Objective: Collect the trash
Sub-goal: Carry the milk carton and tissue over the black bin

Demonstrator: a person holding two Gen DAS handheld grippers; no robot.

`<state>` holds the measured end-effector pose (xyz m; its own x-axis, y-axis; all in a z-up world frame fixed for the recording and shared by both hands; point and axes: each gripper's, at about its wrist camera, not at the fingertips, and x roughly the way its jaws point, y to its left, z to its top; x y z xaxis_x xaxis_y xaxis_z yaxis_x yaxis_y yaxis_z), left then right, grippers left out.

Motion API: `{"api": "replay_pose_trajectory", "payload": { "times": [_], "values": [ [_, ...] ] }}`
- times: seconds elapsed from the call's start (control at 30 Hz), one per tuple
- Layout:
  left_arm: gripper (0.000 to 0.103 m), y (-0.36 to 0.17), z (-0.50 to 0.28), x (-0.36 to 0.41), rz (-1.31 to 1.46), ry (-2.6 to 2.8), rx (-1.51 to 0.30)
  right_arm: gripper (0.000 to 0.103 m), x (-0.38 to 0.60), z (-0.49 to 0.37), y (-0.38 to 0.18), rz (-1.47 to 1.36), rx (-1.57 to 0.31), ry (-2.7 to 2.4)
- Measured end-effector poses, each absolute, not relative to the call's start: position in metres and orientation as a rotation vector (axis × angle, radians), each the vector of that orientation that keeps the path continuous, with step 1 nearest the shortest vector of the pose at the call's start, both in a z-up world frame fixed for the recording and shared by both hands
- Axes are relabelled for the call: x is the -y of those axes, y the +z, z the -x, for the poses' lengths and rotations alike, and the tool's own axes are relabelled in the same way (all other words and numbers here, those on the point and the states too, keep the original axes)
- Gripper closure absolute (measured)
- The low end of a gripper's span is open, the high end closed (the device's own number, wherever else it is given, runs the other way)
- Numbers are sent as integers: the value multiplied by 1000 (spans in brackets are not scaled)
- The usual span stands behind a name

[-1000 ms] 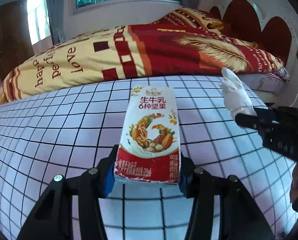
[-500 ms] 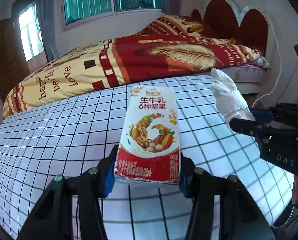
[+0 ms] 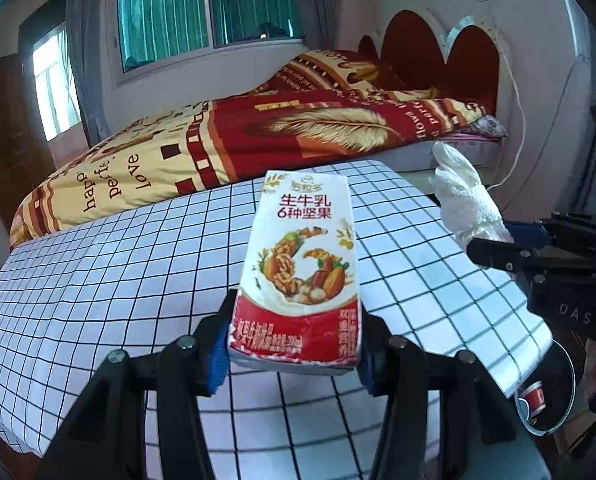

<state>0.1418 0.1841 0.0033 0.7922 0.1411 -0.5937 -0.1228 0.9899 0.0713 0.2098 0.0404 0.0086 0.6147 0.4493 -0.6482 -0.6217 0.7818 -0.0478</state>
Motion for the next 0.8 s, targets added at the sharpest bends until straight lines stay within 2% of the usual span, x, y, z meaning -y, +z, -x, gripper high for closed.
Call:
{"api": "replay_pose_trajectory", "payload": {
  "times": [0.8],
  "values": [
    [51,16,-95,-83,-86,-18,-576,71,83,-136,22,176,-611,476]
  ]
}}
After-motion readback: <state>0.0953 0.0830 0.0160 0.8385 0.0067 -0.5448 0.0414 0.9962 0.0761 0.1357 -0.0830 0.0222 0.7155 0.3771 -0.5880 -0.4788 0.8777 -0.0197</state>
